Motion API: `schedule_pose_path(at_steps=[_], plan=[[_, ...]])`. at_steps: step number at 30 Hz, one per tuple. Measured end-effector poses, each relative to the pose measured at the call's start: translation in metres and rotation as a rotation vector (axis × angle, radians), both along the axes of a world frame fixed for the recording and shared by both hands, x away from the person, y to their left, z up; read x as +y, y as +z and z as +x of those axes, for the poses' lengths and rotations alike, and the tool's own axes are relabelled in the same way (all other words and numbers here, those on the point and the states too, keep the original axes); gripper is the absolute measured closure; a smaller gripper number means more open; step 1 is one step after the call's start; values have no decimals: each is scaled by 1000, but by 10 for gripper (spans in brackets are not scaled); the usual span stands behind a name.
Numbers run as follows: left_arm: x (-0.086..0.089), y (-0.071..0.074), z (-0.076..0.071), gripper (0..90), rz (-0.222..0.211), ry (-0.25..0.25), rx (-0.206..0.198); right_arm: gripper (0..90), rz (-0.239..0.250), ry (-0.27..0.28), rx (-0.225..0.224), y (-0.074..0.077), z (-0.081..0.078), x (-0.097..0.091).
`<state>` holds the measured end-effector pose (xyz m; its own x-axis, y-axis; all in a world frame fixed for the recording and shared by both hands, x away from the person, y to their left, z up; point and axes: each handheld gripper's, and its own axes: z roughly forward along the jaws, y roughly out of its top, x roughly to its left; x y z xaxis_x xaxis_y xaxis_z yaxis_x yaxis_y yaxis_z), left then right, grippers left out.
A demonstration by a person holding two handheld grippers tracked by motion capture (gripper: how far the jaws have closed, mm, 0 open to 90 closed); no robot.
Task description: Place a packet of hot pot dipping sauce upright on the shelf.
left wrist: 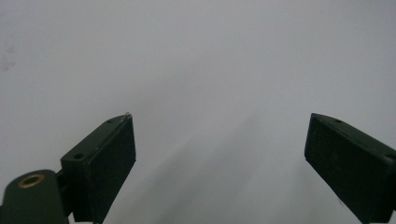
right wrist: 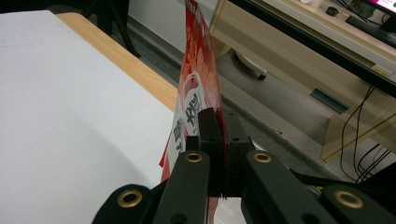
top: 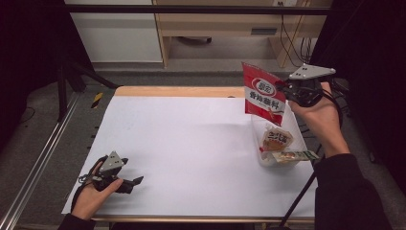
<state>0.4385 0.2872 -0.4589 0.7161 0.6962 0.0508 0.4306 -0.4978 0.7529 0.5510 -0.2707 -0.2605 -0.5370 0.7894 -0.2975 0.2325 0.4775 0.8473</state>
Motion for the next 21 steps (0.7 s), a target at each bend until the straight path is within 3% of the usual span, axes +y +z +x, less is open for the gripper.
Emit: schedule_pose_path(at_steps=[11,21], plan=[[-1,0,0,86,1,0,1,900,15,-45,-1,-3,-9,-25],[-1,0,0,86,2,1,4,900,18,-78,24,-19,-2,-32]])
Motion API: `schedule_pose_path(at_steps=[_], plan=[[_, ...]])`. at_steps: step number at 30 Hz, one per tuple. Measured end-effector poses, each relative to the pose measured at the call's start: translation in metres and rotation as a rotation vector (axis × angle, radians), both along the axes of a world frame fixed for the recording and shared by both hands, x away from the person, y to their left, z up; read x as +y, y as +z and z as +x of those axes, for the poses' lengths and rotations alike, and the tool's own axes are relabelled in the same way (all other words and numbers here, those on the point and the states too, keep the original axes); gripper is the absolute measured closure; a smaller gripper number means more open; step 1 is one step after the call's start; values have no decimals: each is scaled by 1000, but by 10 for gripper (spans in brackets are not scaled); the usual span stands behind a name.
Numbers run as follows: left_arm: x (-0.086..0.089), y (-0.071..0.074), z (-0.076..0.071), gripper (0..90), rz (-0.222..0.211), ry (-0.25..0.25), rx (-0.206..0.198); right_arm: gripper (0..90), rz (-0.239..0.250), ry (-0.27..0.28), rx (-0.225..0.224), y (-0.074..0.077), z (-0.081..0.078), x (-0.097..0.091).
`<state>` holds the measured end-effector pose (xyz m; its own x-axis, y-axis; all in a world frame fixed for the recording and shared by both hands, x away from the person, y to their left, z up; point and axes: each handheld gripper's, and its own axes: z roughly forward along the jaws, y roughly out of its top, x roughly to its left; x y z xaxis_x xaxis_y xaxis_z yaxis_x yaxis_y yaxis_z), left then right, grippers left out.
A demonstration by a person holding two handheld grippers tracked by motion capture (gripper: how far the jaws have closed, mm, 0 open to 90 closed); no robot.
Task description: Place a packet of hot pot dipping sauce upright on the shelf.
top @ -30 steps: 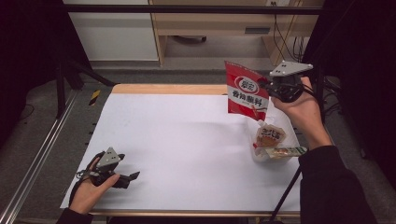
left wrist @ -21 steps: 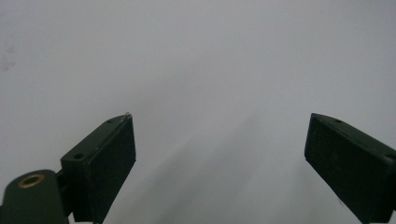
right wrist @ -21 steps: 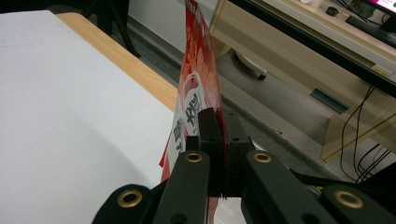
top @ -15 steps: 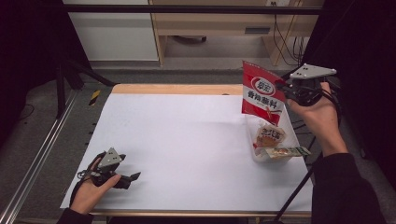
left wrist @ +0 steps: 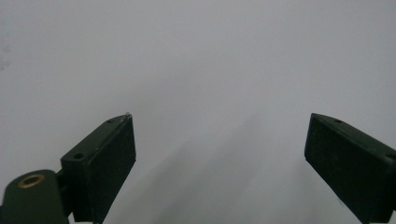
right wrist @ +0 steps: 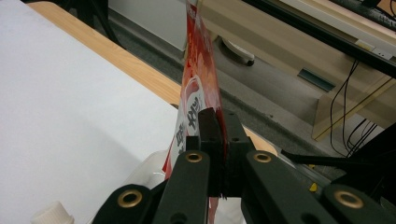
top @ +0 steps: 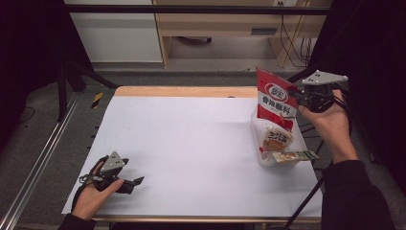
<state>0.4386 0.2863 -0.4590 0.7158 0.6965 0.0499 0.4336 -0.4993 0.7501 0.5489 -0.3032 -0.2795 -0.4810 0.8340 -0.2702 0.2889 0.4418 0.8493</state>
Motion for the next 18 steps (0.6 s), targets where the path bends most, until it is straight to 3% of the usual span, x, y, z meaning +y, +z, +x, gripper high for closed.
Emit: schedule_pose_path(at_steps=[15,18], plan=[[-1,-1,1,86,4,0,6,900,62,-9,41,-36,5,-6],[-1,-1,0,86,4,-1,5,900,103,-28,47,-40,2,-12]])
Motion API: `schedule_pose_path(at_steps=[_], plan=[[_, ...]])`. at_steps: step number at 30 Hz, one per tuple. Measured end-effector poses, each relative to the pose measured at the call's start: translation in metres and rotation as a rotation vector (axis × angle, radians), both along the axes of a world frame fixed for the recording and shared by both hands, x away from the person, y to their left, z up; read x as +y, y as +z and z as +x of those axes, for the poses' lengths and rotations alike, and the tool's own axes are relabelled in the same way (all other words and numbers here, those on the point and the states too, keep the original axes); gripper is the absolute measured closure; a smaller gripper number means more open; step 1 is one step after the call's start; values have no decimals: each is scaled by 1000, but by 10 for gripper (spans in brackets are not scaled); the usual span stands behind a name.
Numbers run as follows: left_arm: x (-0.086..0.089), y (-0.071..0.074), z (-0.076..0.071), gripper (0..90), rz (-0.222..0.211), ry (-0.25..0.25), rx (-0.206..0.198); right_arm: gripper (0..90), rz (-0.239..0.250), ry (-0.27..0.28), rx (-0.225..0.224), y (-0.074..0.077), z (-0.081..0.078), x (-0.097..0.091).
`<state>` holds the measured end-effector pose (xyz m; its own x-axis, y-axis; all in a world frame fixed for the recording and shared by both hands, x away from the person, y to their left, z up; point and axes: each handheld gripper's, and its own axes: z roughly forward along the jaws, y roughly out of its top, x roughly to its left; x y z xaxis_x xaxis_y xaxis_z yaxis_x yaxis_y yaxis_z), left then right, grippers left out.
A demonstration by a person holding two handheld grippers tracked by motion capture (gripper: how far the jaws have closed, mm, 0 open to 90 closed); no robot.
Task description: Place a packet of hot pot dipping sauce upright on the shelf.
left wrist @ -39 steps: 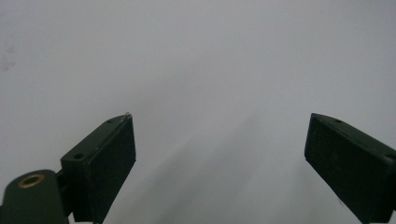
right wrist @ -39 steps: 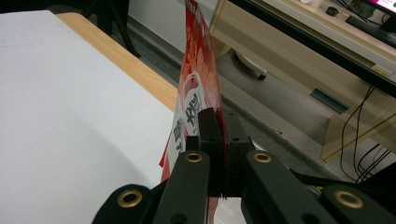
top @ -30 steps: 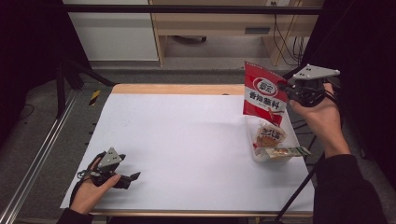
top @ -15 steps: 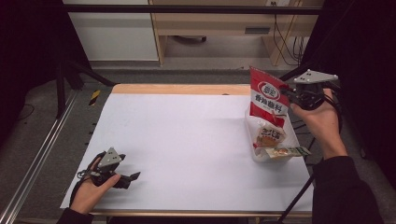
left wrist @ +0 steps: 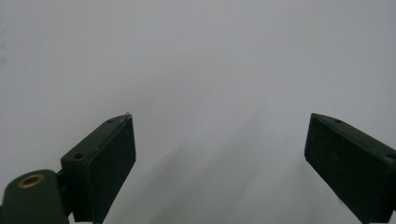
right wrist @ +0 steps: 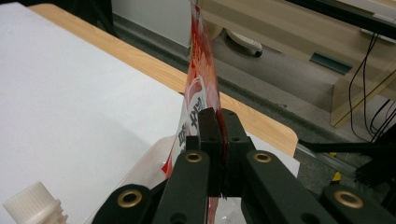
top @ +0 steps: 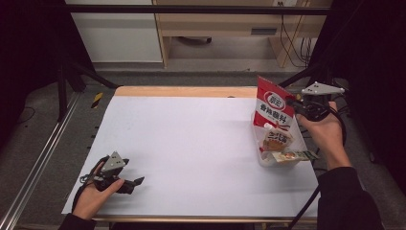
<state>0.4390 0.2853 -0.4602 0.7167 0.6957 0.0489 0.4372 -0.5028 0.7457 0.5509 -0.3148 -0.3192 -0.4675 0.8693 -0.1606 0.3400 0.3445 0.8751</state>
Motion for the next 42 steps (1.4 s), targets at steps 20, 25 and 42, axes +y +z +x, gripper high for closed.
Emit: schedule_pose_path(at_steps=[20,25,42], plan=[[0,1,-1,86,5,-5,-6,896,-7,-69,58,-19,-21,-23],[-1,1,-1,86,9,-5,-6,887,-12,-83,76,-20,-22,-26],[-1,1,-2,86,11,-6,-5,341,-43,-145,12,-7,-33,-24]])
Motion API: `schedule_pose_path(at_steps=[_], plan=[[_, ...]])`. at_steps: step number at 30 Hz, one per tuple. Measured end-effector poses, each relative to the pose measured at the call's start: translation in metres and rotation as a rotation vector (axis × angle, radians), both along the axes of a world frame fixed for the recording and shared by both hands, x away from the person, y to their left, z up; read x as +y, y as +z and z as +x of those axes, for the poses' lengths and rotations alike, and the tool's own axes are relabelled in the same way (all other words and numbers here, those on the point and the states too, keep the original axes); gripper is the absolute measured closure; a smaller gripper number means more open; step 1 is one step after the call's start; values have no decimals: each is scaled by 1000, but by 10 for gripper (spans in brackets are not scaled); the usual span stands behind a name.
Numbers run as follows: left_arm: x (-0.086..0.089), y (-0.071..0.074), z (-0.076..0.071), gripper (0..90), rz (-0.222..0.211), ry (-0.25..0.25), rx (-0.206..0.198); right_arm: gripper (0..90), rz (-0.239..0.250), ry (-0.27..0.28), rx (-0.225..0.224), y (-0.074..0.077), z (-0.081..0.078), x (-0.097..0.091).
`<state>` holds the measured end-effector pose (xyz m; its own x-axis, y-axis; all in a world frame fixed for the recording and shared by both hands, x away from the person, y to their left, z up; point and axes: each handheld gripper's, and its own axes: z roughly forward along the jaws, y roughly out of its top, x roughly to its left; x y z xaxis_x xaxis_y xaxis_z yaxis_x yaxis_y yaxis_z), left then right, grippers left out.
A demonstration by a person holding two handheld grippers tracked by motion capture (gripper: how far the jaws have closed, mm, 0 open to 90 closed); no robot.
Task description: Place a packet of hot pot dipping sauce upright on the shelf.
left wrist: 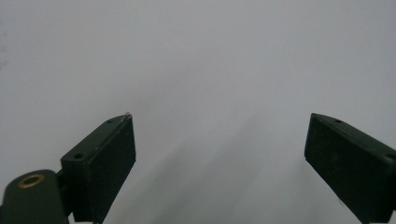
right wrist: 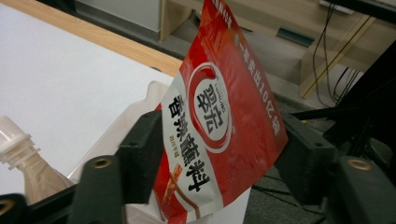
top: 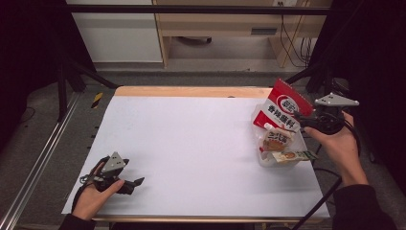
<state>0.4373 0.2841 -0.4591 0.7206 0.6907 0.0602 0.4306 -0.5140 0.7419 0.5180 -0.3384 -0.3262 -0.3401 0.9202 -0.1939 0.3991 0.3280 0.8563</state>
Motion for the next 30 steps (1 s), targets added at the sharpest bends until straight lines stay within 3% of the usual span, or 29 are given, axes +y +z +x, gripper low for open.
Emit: schedule_pose_path(at_steps=[7,13,21,30], plan=[[1,1,0,86,-1,4,-5,220,4,-29,-32,20,-13,1],[0,1,-1,86,3,3,-9,167,7,-8,-44,32,-27,12],[1,1,-1,85,5,6,-13,109,-11,40,-53,44,-46,47],[1,3,-2,68,-1,11,-25,76,11,118,-54,49,-66,92]])
